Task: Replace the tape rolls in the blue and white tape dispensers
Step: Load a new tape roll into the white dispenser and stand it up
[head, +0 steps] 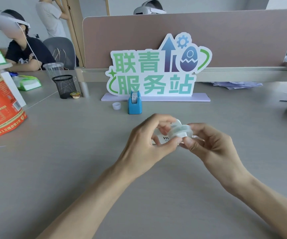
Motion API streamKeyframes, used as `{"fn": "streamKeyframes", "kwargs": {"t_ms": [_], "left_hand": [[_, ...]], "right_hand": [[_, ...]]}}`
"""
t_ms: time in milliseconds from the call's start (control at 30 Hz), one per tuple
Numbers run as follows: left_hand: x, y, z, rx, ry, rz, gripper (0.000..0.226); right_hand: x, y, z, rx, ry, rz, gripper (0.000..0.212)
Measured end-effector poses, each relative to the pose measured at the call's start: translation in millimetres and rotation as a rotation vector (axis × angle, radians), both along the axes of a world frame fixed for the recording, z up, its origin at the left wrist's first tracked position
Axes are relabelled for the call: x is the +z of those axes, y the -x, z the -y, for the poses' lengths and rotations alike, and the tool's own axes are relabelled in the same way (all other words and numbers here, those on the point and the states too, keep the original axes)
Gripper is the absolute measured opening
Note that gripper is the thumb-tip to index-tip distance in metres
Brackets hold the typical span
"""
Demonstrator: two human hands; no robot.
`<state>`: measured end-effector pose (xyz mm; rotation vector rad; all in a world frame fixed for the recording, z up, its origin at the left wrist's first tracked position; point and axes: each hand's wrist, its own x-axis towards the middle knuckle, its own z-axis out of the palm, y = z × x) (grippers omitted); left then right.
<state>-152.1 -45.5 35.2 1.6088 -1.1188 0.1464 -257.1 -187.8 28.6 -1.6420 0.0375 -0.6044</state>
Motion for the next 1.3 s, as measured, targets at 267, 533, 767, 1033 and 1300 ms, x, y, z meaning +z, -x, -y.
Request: {"fn": "streamKeyframes", "kwargs": {"t_ms": [267,533,767,1033,1300], "left_hand": [[-5,4,3,0.006,-0.048,-0.151,0.044],[-3,5,3,-0.034,-0.075,-0.134,0.047],[-5,0,3,0.001,-0.090,-0.126,0.043],[-10,-3,7,0.039,-0.001,-0.045,0.028],[-8,-6,6,-0.034,0.001,-0.155,0.016]], "right_hand": [[10,2,0,0.151,-0.427,-0.148,0.037],[10,2,2,0.136,-0.423,-0.224,0.025],[9,2,3,0.112,-0.459,-0.270,0.023],[10,2,4,0.129,-0.434,-0.276,0.028],[10,3,7,0.136,-0.338,-0.292,0.030]]}}
